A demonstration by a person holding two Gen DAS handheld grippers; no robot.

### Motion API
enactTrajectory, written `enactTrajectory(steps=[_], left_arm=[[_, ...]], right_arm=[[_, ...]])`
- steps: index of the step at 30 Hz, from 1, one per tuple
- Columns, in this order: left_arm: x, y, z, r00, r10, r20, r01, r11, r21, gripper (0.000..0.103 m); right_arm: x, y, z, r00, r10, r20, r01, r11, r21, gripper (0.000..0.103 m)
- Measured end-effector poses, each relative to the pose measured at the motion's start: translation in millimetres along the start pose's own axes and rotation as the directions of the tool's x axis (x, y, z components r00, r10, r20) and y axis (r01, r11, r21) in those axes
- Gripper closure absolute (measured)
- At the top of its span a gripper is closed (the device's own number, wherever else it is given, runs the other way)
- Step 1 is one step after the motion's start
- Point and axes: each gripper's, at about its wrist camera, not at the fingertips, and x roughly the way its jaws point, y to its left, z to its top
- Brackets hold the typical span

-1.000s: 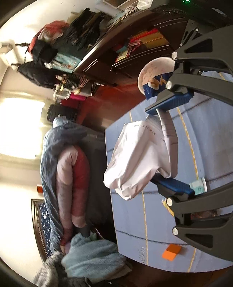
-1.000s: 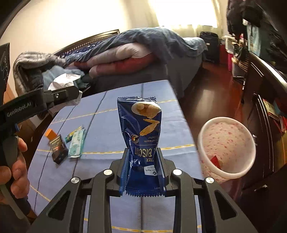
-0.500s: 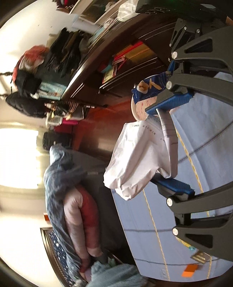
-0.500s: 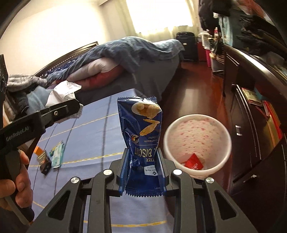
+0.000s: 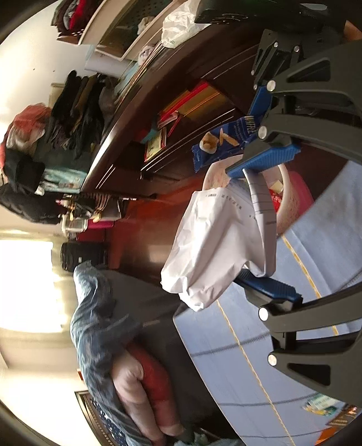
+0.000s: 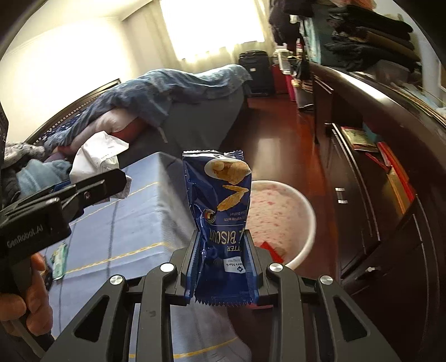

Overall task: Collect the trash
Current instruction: 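Carry the white paper and blue bag over the wastebasket and open both grippers, then grasp the orange foam cube with the left gripper while the right gripper grasps the black cigarette box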

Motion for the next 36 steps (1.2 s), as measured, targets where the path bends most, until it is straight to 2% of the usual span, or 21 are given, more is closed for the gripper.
enactTrajectory(steps=[4, 9, 17, 22, 23, 25, 27, 28, 31, 36], left_arm=[[28, -10, 7, 0.999, -0.034, -0.030, 0.034, 0.999, 0.010, 0.035], [67, -12, 13, 0.995, -0.059, -0.079, 0.057, 0.998, -0.023, 0.035], [128, -8, 14, 0.979, -0.119, -0.166, 0.105, 0.990, -0.093, 0.034], [146, -2, 15, 0.973, -0.152, -0.174, 0.129, 0.982, -0.141, 0.029], [148, -1, 17, 0.972, -0.160, -0.174, 0.135, 0.979, -0.150, 0.024], [148, 1, 20, 0.971, -0.174, -0.164, 0.147, 0.976, -0.161, 0.018], [147, 0, 24, 0.972, -0.178, -0.151, 0.153, 0.975, -0.162, 0.010], [146, 0, 26, 0.974, -0.178, -0.143, 0.155, 0.975, -0.161, 0.008], [142, 2, 31, 0.975, -0.184, -0.123, 0.162, 0.973, -0.164, 0.007], [125, 12, 32, 0.981, -0.169, -0.097, 0.150, 0.973, -0.176, 0.007]], right_arm=[[13, -17, 4, 0.999, -0.037, -0.007, 0.038, 0.999, 0.027, 0.073], [36, -33, 9, 0.997, -0.073, -0.022, 0.074, 0.996, 0.042, 0.073], [77, -44, 13, 0.993, -0.109, -0.053, 0.111, 0.993, 0.033, 0.069], [93, -49, 14, 0.990, -0.134, -0.042, 0.135, 0.991, 0.023, 0.060], [96, -50, 14, 0.990, -0.138, -0.035, 0.139, 0.990, 0.019, 0.059], [100, -52, 14, 0.989, -0.145, -0.029, 0.146, 0.989, 0.016, 0.051], [103, -53, 16, 0.989, -0.144, -0.022, 0.145, 0.989, 0.026, 0.038], [104, -54, 16, 0.990, -0.138, -0.016, 0.139, 0.990, 0.033, 0.036], [107, -55, 18, 0.989, -0.150, -0.016, 0.150, 0.988, 0.030, 0.027], [104, -49, 18, 0.986, -0.162, -0.029, 0.162, 0.986, 0.024, 0.024]])
